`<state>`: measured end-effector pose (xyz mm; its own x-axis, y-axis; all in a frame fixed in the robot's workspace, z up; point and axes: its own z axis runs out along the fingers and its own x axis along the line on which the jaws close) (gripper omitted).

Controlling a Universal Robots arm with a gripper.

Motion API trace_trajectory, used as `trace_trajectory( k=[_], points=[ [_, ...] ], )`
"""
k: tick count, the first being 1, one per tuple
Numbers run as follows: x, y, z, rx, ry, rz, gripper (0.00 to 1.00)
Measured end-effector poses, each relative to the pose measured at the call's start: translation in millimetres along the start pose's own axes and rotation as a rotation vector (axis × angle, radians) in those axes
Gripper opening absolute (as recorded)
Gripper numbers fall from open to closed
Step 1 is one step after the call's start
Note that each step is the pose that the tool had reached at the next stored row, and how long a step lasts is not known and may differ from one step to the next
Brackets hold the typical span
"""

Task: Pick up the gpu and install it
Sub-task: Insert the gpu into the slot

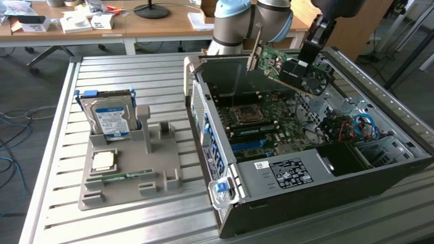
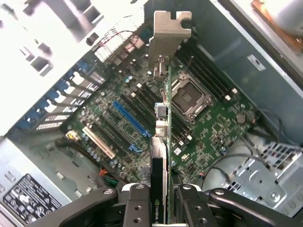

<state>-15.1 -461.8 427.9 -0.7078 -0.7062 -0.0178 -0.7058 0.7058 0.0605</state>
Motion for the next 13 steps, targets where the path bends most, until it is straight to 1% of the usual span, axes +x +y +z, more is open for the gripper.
trace_trajectory(
  k=[13],
  points=[
    [0.0,-0.1,1.8,-0.0041,0.0141,-0.232,0.27]
  ],
)
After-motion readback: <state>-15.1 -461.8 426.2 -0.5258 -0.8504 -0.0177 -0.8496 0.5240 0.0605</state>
